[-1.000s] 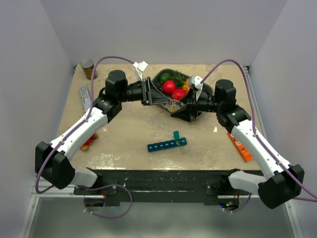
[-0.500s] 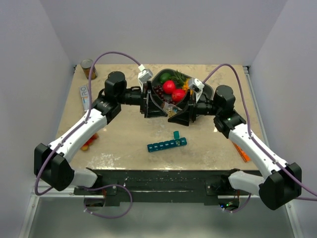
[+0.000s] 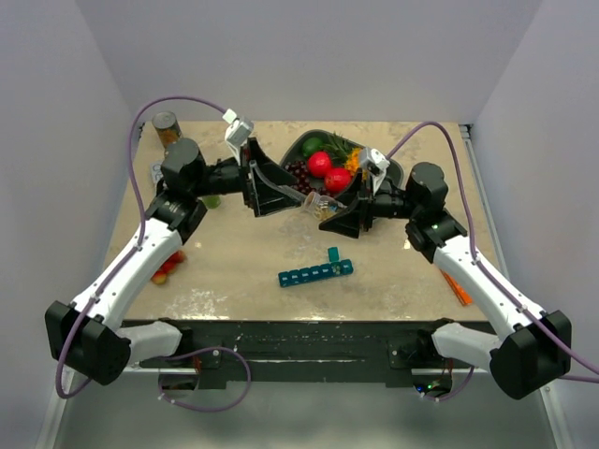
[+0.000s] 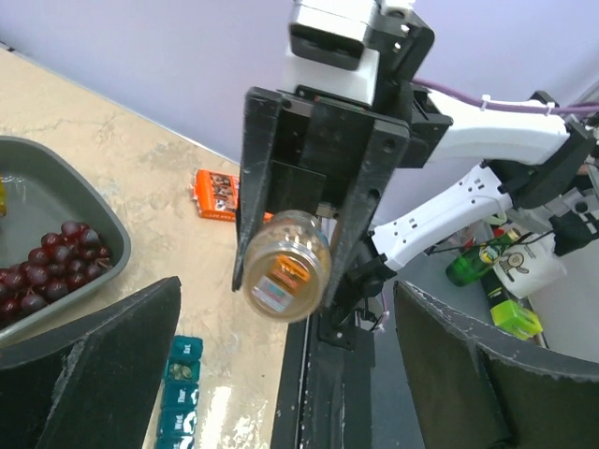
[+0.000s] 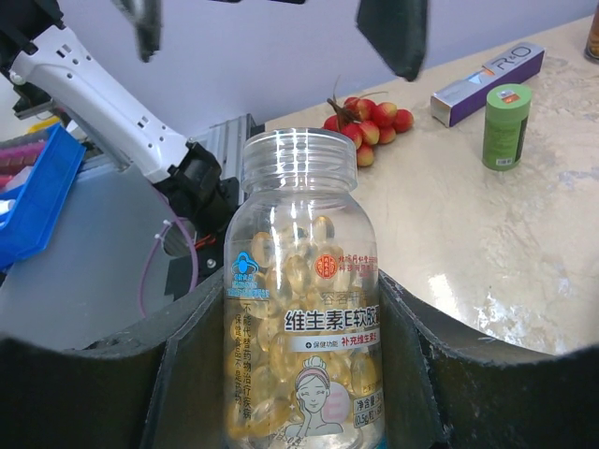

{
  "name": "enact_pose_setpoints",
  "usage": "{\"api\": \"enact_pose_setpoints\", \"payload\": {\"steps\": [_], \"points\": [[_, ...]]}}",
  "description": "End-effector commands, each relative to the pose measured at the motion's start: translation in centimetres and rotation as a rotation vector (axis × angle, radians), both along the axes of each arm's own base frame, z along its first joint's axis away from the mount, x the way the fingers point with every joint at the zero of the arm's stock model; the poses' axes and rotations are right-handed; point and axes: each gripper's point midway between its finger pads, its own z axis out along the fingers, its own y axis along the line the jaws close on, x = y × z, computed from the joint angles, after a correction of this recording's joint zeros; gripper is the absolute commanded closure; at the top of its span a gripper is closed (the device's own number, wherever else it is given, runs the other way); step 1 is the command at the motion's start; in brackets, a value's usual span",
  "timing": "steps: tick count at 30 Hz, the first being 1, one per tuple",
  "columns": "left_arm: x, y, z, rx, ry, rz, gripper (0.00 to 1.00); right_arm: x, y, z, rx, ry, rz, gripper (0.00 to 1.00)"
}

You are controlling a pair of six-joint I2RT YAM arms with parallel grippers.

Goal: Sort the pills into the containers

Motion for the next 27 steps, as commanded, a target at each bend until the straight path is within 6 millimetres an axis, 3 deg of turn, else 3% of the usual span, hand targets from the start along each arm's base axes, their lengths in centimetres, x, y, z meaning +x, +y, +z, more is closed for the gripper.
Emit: {"api": "enact_pose_setpoints", "payload": {"steps": [1,5,7,9,10,13,16,24,27], "points": [[-1.0,0.9,-0.5,0.010,-0.043,0.023,0.01,-0.3,-0.4,1.9,0.032,-0.094,0.005,1.00],[0.2,1.6,-0.2,-0.006,0.021,0.138,0.01,0.6,-0.6,1.6,-0.018,-0.139,-0.029,1.00],[1.1,1.6,-0.2,-0.026,0.151,0.194,0.01,1.2,-1.1,0.1,-0.100,-0.199,-0.047,1.00],[1.7,1.5,-0.7,-0.054,0.323,0.229,0.01,2.4,-1.6,0.3,-0.169,-0.353,-0.071,1.00],[2.2,1.2,-1.5,-0.059,0.394,0.237,0.01,2.4,-2.0,-1.2,-0.230,-0.330,-0.065,1.00],[2.6,0.4,-2.9,-0.085,0.557,0.230,0.01,3.8,-2.7,-0.8,-0.314,-0.457,-0.094,1.00],[2.3,-1.1,-3.3,-0.087,0.599,0.208,0.01,4.3,-2.7,-0.2,-0.329,-0.503,-0.107,1.00],[1.9,-3.5,-1.5,-0.158,0.623,0.124,0.04,4.2,-2.5,-0.8,-0.334,-0.499,-0.103,1.00],[1.6,-4.3,-1.4,-0.149,0.627,0.099,0.09,4.2,-2.5,-0.7,-0.331,-0.502,-0.107,1.00]]}}
